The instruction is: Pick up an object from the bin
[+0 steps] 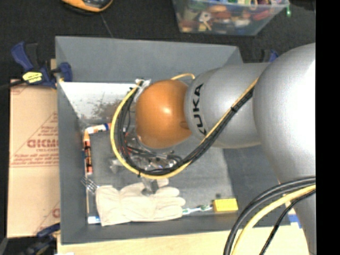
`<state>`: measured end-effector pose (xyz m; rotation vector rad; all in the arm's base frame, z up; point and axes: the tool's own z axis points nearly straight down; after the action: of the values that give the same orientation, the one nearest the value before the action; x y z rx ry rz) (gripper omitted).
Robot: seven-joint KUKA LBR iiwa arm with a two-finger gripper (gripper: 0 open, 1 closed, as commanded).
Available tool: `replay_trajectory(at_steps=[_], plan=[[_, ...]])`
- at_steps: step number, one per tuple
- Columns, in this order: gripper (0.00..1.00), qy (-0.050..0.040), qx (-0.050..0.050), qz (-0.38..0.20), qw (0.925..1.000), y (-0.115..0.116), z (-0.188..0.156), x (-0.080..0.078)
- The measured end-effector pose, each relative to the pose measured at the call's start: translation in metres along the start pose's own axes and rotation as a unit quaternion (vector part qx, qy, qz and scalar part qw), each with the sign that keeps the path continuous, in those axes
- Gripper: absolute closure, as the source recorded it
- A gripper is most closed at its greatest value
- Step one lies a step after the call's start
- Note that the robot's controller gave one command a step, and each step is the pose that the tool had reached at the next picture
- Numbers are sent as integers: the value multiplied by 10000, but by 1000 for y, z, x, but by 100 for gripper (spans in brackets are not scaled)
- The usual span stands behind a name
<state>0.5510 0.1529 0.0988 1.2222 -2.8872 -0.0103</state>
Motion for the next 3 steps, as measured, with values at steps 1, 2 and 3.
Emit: replay_trajectory(at_steps=[1,2,3], plan=[[0,-55,64,824,9966,-7,28,46],[100,-78,49,-196,9998,-1,27,45],[100,-78,49,-194,9998,-1,27,45]])
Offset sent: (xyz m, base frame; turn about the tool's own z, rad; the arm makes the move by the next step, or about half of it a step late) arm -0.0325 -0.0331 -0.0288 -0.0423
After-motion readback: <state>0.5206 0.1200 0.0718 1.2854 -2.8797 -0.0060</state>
